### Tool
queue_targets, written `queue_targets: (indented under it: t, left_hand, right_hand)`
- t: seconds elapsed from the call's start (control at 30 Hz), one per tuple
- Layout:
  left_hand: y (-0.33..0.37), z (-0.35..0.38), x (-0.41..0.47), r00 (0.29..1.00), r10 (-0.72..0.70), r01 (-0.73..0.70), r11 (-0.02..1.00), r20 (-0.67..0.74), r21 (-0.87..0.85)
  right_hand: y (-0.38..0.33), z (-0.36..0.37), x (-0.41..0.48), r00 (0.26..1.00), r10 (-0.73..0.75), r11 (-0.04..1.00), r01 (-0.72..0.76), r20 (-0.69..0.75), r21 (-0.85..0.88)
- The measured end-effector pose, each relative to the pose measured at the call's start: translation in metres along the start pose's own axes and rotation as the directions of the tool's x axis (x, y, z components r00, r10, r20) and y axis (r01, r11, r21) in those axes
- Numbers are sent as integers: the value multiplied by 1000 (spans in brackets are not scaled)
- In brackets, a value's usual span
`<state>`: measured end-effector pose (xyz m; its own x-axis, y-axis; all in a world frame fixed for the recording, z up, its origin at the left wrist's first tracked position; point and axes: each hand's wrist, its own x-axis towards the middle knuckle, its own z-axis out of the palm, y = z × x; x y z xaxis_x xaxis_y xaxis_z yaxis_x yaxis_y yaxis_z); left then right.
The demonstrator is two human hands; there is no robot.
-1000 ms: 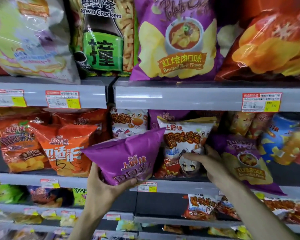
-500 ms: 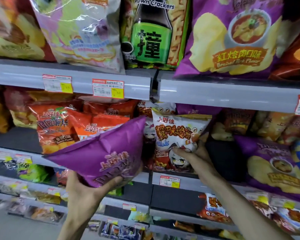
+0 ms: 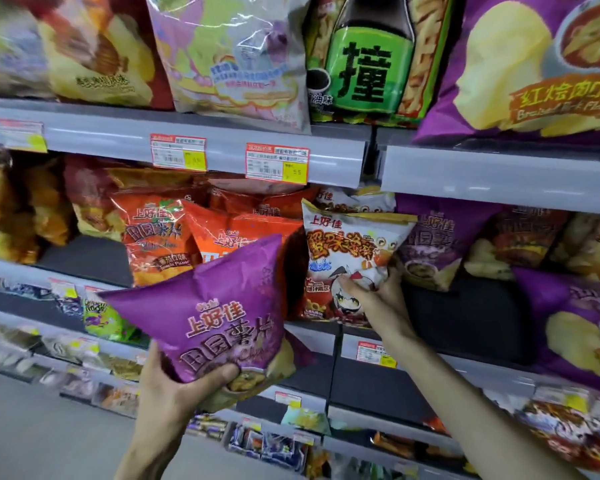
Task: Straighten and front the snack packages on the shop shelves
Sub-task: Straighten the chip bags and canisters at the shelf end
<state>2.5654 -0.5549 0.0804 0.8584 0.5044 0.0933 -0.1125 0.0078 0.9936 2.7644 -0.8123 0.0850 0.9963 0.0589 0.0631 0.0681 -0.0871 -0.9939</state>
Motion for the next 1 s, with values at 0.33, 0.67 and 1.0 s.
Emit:
queue_targets:
  t: [0.33, 0.67, 1.0]
  left_hand:
    - [28, 117, -3, 936, -18, 18, 1000, 353, 3]
    - [31, 261, 7, 871, 42, -62, 998, 489, 25]
    - [10, 319, 11, 933, 58, -148, 962, 356, 230]
  right_hand:
    - [-4, -69, -32, 993, -4, 992, 19, -122, 124]
    - [5, -178, -81, 845, -3, 994, 63, -535, 94]
    - [-9, -223, -111, 872, -203, 979, 171, -445, -110]
